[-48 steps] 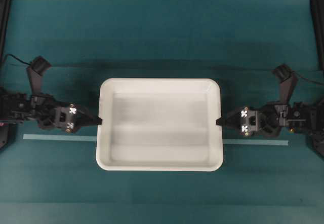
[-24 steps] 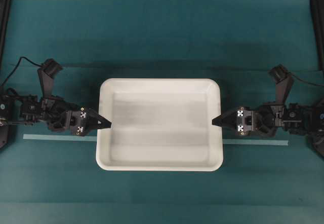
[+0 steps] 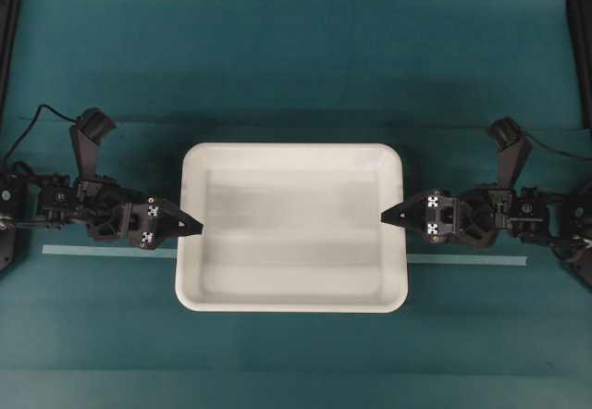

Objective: Lift the white case with both hands.
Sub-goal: 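Close both grippers on the left and right tray rims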

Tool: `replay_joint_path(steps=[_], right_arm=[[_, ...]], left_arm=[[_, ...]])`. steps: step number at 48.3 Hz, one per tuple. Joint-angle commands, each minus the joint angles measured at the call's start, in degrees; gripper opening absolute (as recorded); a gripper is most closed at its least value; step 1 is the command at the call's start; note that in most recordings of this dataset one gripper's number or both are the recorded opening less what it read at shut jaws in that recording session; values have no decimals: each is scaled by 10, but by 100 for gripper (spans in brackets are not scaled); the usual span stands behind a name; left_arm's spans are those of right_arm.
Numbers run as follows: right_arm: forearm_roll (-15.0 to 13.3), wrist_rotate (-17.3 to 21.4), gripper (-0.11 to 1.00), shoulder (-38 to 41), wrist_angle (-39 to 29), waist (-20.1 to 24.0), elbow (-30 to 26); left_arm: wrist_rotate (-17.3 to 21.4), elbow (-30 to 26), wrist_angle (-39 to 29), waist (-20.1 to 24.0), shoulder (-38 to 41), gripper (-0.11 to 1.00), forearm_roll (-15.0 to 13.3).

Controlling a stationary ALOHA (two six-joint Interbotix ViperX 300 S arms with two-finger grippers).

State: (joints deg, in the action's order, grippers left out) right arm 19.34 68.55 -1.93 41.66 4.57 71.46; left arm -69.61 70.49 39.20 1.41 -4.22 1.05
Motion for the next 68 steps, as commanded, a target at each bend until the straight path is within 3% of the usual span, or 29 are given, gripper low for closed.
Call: replay_joint_path(steps=[1,13,20,26,32,36,55,68], right_arm=[[2,1,90,16,4,0,-7],[2,4,86,15,-18,0,-8],[4,2,71,16,-67,-4,-17],[6,2,38,16,-110,-13,-25],[11,1,14,16,-130,-24,-32],[10,1,13,16,-131,-24,-34],[11,4,13,5,-135,-25,-35],[11,4,13,-20,-173,-30,-44]], left_arm=[[2,-1,5,-2,10,94,2],[2,1,-9,-1,8,93,2],[2,-7,-39,0,8,85,2],[2,-12,-47,1,9,61,1],[2,-12,-54,4,10,26,1],[1,-12,-66,5,9,11,1],[0,-15,-83,8,7,11,1],[-2,-22,-83,8,3,11,1]])
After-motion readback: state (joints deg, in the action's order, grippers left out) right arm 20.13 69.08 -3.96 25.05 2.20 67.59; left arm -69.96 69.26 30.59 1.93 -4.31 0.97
